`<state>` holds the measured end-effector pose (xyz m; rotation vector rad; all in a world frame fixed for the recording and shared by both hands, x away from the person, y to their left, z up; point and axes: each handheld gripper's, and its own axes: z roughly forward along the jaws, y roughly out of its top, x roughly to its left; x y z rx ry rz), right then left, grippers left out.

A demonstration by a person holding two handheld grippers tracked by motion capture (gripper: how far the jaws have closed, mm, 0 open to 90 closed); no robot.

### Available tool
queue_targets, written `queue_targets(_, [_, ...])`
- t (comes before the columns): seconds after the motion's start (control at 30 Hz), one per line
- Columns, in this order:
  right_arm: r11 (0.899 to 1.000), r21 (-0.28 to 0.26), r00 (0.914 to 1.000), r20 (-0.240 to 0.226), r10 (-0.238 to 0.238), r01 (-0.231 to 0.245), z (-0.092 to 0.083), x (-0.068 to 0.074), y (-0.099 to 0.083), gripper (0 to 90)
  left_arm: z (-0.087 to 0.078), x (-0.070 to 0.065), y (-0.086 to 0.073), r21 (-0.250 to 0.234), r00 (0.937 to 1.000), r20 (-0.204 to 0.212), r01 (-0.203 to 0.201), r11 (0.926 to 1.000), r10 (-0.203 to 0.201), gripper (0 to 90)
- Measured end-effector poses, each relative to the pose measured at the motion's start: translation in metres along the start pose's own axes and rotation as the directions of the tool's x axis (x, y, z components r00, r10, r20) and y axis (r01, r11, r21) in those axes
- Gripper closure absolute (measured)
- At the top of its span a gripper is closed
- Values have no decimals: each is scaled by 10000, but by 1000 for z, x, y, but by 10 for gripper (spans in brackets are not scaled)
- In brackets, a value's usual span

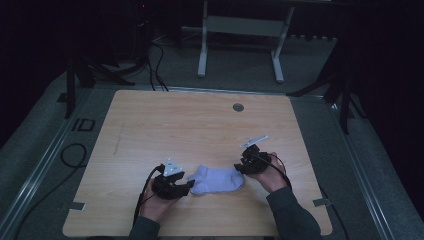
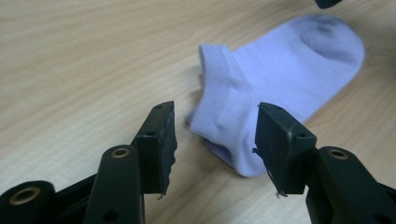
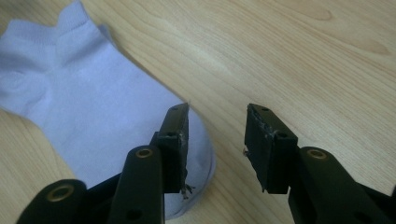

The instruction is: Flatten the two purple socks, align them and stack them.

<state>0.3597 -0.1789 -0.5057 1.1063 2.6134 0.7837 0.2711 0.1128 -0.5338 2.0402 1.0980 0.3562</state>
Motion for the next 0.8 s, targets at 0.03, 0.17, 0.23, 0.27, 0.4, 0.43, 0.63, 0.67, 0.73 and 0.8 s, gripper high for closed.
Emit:
queue_targets(0.03, [10000, -46, 10000, 20, 37, -37, 0, 0, 0, 591, 0, 1, 1, -43, 10000, -14, 20, 10000, -20, 485])
queue_targets(0.17, [9993, -313, 9997, -83, 215, -217, -2, -5, -3, 575, 0, 4, 2, -126, 9999, -151, 16, 9999, -18, 479])
queue_targets(0.23, [9972, -490, 9981, -308, 542, -557, -2, -8, -5, 573, 0, 7, 2, -177, 9997, -253, 68, 9998, -72, 477])
queue_targets(0.27, [9960, -569, 9972, -333, 669, -687, -3, -10, -6, 572, 0, 8, 2, -227, 9994, -333, 129, 9997, -136, 476])
queue_targets(0.4, [9904, -867, 9937, -400, 1043, -1074, -5, -17, -12, 565, 0, 15, 1, -293, 9974, -702, 138, 9995, -158, 467])
queue_targets(0.43, [9880, -959, 9922, -400, 1178, -1211, -6, -19, -13, 564, 0, 16, 1, -273, 9966, -813, 109, 9996, -130, 467])
queue_targets(0.63, [9784, -1204, 9858, -321, 1650, -1677, -8, -28, -24, 564, 0, 22, -1, -222, 9913, -1301, 166, 9996, -193, 467])
queue_targets(0.67, [9777, -1210, 9852, -279, 1693, -1714, -8, -29, -26, 564, 1, 23, -1, -230, 9905, -1353, 221, 9995, -251, 467])
queue_targets(0.73, [9767, -1242, 9845, -123, 1747, -1748, -8, -31, -30, 563, 2, 26, -1, -173, 9869, -1583, 299, 9994, -323, 463])
queue_targets(0.8, [9751, -1295, 9832, 64, 1824, -1801, -9, -34, -34, 558, 5, 31, -2, -95, 9815, -1864, 424, 9991, -434, 454])
